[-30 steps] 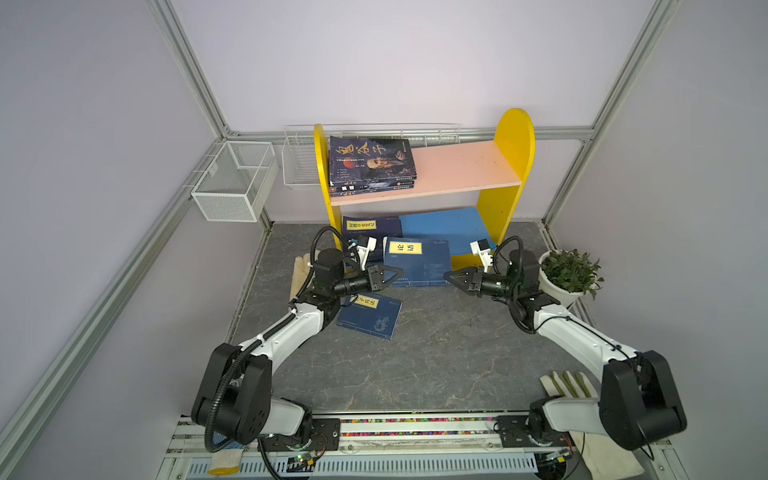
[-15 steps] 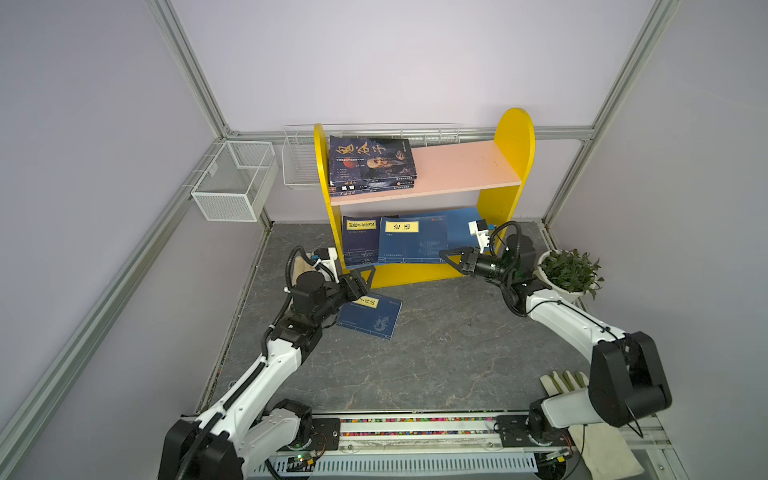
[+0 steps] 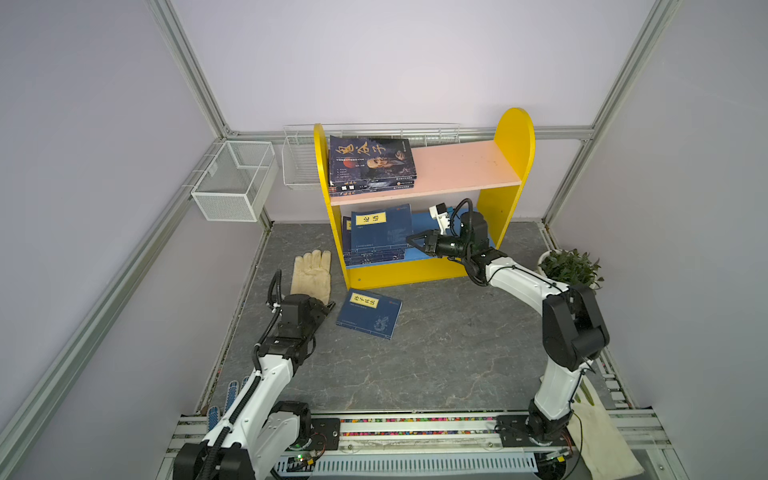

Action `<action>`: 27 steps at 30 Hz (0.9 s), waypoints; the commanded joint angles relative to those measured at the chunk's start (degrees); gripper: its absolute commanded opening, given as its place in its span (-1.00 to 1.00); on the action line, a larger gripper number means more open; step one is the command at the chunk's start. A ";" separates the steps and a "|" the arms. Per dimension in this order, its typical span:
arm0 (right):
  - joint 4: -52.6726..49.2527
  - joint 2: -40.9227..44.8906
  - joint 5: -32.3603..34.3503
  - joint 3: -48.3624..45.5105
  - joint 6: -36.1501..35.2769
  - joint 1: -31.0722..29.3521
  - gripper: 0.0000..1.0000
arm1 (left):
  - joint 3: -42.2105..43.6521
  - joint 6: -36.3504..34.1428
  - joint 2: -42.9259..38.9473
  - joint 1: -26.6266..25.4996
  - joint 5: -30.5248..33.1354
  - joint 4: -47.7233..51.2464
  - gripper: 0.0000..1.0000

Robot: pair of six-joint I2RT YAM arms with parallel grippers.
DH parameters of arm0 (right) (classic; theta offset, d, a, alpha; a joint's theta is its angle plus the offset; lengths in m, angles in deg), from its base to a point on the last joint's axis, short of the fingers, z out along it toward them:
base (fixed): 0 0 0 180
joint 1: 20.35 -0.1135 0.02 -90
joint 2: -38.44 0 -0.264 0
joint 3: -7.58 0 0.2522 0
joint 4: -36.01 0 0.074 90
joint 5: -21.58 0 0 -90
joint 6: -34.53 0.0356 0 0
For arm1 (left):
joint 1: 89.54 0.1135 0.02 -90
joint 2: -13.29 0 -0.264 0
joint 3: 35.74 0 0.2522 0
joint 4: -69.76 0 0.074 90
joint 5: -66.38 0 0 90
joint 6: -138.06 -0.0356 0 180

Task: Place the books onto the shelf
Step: 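Carry the book onto the blue shelf with the right gripper while the left withdraws, then lower the book onto the shelf pile and push it flush with the right gripper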

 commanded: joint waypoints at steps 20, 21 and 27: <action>-7.27 -9.83 -1.76 12.73 -2.88 -2.74 -0.81 | -0.42 -0.53 0.84 0.35 -0.98 0.14 0.46; -9.00 -9.76 -1.04 13.10 -3.56 -2.76 -0.74 | -0.42 -0.52 0.87 0.40 -1.01 0.17 0.46; -19.59 -8.36 5.85 16.05 -9.37 -3.24 -0.05 | -0.42 -0.54 1.18 0.38 -1.35 -0.14 0.45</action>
